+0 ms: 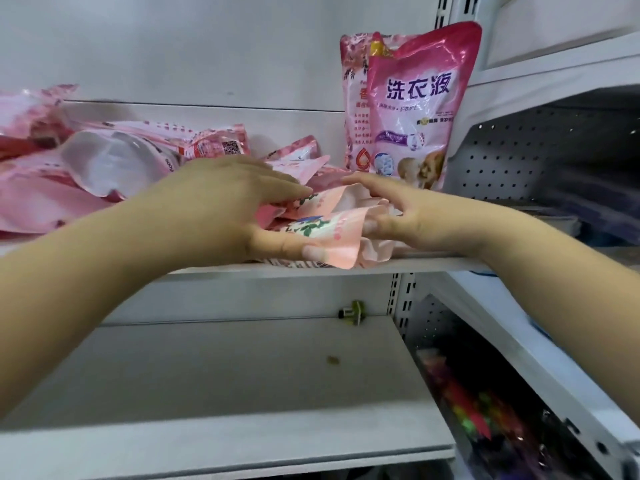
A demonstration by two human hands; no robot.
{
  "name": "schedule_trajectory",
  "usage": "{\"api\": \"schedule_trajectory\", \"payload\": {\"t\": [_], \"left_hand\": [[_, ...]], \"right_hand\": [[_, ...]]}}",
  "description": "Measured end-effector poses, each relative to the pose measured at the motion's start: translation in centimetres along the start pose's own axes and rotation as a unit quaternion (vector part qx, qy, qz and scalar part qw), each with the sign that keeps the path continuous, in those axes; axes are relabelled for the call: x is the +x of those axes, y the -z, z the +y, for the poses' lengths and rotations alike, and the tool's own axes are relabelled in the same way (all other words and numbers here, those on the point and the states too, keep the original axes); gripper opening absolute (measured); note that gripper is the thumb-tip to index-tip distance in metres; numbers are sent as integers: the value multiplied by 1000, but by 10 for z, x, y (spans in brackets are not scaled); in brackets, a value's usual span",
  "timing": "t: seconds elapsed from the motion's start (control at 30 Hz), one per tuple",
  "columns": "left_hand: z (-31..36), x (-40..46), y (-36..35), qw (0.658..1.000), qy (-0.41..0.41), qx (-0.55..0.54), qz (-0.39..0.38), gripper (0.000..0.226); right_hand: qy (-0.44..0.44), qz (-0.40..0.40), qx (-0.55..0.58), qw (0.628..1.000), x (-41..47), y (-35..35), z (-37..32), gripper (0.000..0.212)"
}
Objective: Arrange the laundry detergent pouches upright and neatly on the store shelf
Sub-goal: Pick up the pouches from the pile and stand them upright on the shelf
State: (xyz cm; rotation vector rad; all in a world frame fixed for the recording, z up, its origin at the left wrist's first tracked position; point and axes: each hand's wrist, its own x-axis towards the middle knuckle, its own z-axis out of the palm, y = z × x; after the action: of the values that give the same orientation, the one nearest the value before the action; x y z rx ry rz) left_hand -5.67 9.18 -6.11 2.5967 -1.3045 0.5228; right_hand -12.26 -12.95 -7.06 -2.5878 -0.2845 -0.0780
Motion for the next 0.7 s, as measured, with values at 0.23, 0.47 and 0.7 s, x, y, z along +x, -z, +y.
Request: {"api": "schedule_trajectory", "payload": {"t": [0.23, 0.47, 0.7], "left_hand": [[-3, -9, 6, 1000, 8, -10, 4, 116], [17, -21, 4, 993, 75, 64, -59, 131], [28, -25, -15, 988, 120, 95, -29, 129]], "right_hand": [[-43, -9, -68, 997, -1, -6, -11, 107], [-46, -16, -104, 993, -11, -13, -13, 114], [-24, -27, -131, 991, -14, 13, 0, 98]]}}
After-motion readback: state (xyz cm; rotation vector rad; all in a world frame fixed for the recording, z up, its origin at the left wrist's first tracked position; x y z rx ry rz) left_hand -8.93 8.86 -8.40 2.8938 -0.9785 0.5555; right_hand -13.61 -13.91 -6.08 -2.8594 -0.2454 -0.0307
